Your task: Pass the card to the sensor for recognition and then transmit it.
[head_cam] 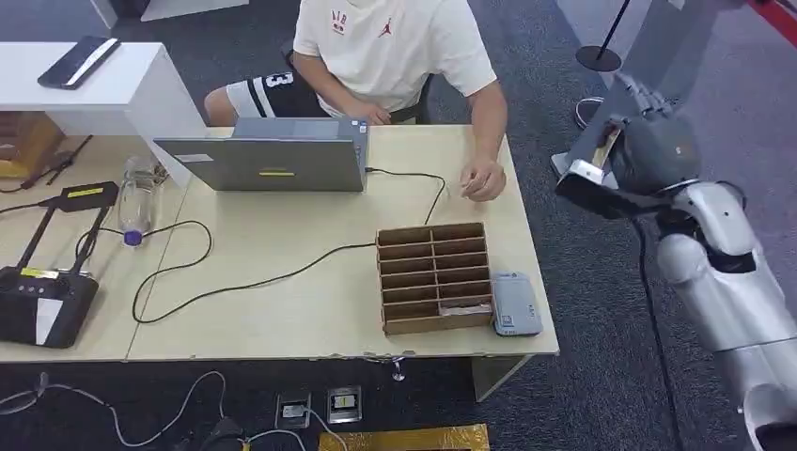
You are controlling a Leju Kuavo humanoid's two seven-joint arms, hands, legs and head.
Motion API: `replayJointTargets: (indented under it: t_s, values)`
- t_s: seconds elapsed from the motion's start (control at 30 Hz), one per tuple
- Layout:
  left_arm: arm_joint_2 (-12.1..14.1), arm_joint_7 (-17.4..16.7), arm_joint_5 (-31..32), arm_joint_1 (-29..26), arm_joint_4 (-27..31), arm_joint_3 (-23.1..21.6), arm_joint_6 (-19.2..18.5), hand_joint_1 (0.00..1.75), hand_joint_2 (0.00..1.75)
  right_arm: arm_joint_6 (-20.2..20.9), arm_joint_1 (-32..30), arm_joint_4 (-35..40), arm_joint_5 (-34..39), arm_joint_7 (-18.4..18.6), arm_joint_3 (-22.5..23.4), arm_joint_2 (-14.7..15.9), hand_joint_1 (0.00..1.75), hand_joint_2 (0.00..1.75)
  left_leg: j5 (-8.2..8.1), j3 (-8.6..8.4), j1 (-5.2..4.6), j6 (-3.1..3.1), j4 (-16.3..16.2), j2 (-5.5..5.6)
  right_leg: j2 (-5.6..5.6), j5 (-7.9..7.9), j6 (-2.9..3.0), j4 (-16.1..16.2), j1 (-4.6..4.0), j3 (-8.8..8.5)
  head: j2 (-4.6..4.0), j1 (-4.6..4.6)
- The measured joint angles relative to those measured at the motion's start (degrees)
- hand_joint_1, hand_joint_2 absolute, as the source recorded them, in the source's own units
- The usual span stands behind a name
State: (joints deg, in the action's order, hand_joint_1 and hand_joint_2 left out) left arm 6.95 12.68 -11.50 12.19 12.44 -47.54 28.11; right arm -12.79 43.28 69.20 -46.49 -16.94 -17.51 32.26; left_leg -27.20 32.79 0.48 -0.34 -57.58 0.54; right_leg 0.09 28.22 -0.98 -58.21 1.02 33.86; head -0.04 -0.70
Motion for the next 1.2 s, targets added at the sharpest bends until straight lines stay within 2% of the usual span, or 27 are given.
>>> replayJointTargets:
  t_s: [0.17, 0.37, 0.67, 0.93, 0.97, 1.0, 1.2]
  values:
    - [-0.3, 0.0, 2.0, 1.1, 0.4, 0.0, -1.3, 0.00, 0.00, 0.7, 12.3, -6.4, -2.5, -2.8, -1.3, -1.1, 1.75, 1.75, 0.01, 0.04, 0.07, 0.00, 0.0, 0.07, -0.05, 0.00, 0.00, 0.0, -0.06, -0.07, 0.00, -0.05]
    - [-0.5, 0.0, 3.7, 2.4, 0.8, -0.3, -3.1, 0.00, 0.00, 0.1, 20.6, -18.7, -4.7, -4.7, -6.8, -6.5, 1.75, 1.75, 0.04, 0.05, 0.13, -0.01, 0.0, 0.13, -0.10, 0.00, 0.00, -0.1, -0.12, -0.08, 0.00, 0.00]
    - [-0.3, -0.6, 4.9, 3.3, 1.1, -1.5, -4.1, 0.00, 0.00, -2.6, 26.1, -35.9, -4.3, -3.4, -12.0, -15.0, 1.75, 1.75, 0.04, 0.06, 0.15, -0.01, 0.0, 0.17, -0.06, 0.02, 0.03, -0.1, -0.14, -0.03, 0.00, -0.02]
    - [-0.3, -0.6, 4.1, 2.8, 1.1, -1.7, -4.0, 0.00, 0.00, -2.7, 25.8, -40.7, -4.0, -2.8, -13.3, -19.0, 1.75, 1.75, 0.04, 0.05, 0.15, -0.01, 0.0, 0.17, -0.06, 0.02, 0.03, -0.1, -0.14, -0.03, 0.00, -0.02]
    - [-0.3, -0.6, 4.1, 2.6, 1.0, -1.7, -4.0, 0.00, 0.00, -2.8, 25.4, -40.9, -3.9, -2.8, -13.3, -19.3, 1.54, 1.75, 0.04, 0.05, 0.15, -0.02, 0.0, 0.17, -0.05, 0.02, 0.03, -0.1, -0.14, -0.03, 0.00, 0.00]
    - [-0.2, -0.6, 3.8, 2.5, 1.0, -1.7, -4.0, 0.00, 0.00, -2.8, 25.1, -41.2, -3.8, -2.8, -13.4, -19.6, 0.00, 1.75, 0.04, 0.05, 0.15, -0.02, 0.0, 0.17, -0.06, 0.02, 0.03, -0.1, -0.14, -0.03, 0.00, -0.02]
    - [0.0, -0.6, 3.2, 2.0, 1.0, -1.7, -4.0, 0.00, 0.00, -4.0, 23.9, -42.3, -2.8, -3.6, -13.8, -20.3, 0.00, 1.75, 0.04, 0.04, 0.15, -0.02, 0.0, 0.17, -0.06, 0.02, 0.03, -0.1, -0.14, -0.03, 0.00, -0.02]
